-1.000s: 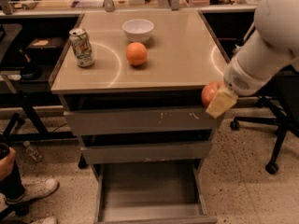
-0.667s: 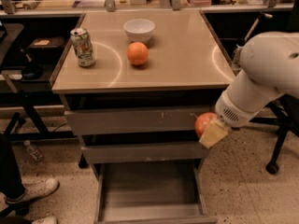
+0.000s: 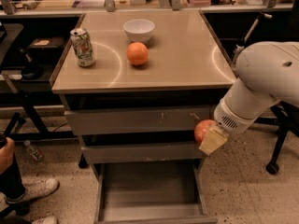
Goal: Place apple into bottom drawer
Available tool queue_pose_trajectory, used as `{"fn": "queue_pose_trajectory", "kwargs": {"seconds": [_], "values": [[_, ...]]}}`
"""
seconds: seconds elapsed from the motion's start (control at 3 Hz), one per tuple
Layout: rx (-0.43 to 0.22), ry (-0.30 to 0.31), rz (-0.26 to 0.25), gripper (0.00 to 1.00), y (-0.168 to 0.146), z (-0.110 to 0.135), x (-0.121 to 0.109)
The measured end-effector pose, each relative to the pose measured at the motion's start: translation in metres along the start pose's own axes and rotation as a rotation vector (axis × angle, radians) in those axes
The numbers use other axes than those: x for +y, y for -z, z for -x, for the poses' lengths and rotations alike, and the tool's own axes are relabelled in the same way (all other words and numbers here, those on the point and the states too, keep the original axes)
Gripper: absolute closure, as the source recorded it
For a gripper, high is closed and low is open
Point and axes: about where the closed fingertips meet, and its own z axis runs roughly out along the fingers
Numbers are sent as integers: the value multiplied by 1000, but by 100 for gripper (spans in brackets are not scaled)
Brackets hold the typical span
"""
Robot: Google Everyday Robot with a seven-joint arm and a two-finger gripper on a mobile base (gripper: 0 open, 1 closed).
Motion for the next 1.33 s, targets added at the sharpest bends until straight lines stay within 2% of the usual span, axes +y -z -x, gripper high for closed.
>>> {"fn": "queue_pose_trajectory", "kwargs": {"seconds": [0.33, 0.67, 1.0, 1.33], "values": [[-24, -53, 69, 100, -53, 1, 13], [-52, -127, 151, 100, -132, 7, 25], [-54, -178, 226, 100, -198, 6, 40], [-54, -178, 227, 100, -198, 6, 40]]}}
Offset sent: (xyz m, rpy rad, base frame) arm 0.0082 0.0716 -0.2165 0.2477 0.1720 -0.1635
